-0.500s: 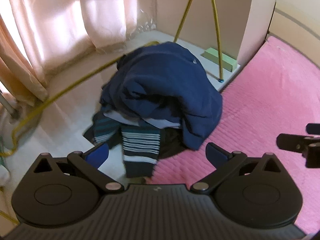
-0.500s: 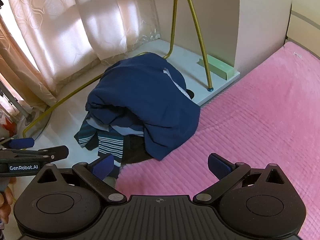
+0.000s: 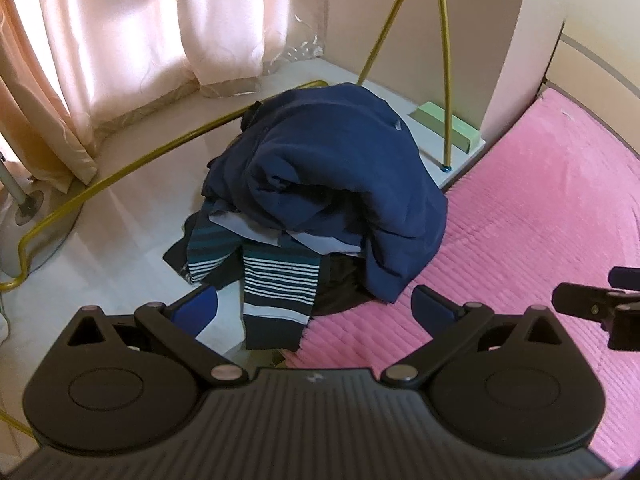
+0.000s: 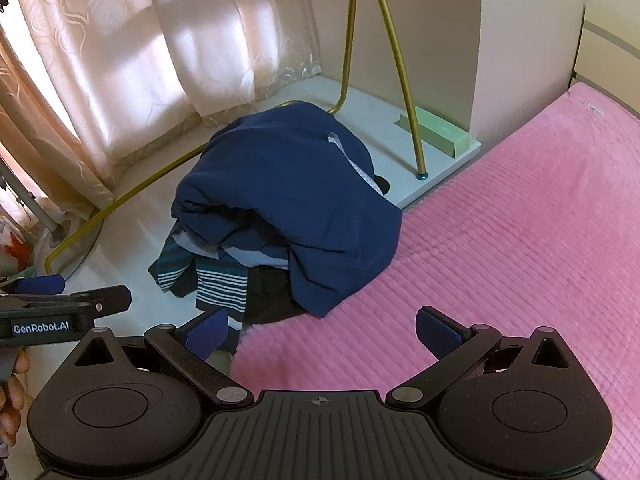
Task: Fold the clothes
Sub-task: 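Move both grippers toward the pile of navy clothes on the floor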
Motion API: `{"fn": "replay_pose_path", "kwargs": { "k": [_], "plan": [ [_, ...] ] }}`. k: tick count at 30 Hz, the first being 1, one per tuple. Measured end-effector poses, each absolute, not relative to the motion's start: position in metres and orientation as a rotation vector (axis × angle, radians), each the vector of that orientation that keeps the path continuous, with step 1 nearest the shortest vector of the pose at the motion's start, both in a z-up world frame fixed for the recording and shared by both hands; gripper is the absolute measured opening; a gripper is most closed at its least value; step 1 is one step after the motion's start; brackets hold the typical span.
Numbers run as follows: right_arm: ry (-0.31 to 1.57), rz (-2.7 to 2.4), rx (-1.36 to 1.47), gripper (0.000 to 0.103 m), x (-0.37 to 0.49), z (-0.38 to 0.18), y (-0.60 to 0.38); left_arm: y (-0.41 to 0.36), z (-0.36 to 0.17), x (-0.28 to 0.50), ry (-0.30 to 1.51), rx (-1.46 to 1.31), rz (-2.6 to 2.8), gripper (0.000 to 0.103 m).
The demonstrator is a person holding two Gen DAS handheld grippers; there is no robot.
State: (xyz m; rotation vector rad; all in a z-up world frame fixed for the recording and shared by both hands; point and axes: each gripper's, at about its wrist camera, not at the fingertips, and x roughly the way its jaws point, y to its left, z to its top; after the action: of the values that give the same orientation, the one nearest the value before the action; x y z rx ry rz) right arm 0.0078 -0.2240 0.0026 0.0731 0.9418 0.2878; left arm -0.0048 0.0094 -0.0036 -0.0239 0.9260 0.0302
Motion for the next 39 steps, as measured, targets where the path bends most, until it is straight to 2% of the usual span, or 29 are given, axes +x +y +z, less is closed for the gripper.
{"fn": "replay_pose_path", "kwargs": {
  "k": [29,39],
  "plan": [
    [0.951,0.296,0.053,0.102,0.004,0.004,-0.222,0.003,-0.005,-0.015,0.937,0.019,0.008,0.102],
    [0.871,0.372,-0.165,0.102,-0.001,-0.001,-0.239,-0.004,-0.015,-0.009,0.929,0.063,0.040,0.101]
  ]
}}
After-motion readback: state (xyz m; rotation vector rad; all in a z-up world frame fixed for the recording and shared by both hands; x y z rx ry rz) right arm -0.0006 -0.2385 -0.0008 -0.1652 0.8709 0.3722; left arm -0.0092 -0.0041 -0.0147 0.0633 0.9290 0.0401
